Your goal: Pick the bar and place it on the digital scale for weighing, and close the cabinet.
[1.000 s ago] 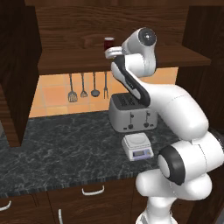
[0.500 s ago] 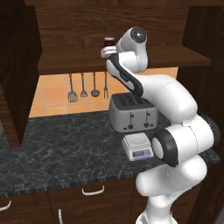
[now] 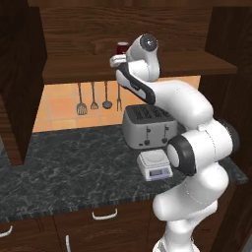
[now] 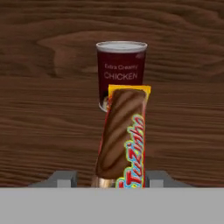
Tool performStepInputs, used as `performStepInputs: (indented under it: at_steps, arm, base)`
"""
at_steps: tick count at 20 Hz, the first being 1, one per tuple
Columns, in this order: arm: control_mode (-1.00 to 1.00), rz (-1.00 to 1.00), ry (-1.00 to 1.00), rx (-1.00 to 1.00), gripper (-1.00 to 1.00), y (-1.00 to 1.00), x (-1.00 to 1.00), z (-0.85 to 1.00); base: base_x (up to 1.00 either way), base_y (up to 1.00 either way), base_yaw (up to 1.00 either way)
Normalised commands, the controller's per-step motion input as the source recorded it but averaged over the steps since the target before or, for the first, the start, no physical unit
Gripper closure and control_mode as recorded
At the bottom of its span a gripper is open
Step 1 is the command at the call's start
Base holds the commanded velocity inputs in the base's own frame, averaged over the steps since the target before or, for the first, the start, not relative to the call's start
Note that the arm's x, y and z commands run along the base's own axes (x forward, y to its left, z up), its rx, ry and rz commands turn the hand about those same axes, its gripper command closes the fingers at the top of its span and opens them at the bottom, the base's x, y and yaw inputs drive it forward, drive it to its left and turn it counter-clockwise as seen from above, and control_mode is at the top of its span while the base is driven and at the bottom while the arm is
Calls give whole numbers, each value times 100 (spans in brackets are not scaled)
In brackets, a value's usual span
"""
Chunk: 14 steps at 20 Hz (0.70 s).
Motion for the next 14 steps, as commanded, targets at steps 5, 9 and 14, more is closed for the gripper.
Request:
performStepInputs:
  at_steps: [5,9,14]
  arm:
    - [-100,0,1,0,100,0,1,-30]
    - [-100,-3,-5,3,100,-11,-75,-11]
    - [-100,-10,-6,7,100,-27,-100,-2]
  base:
    - [0,0,0]
    - [0,0,0]
    - [0,0,0]
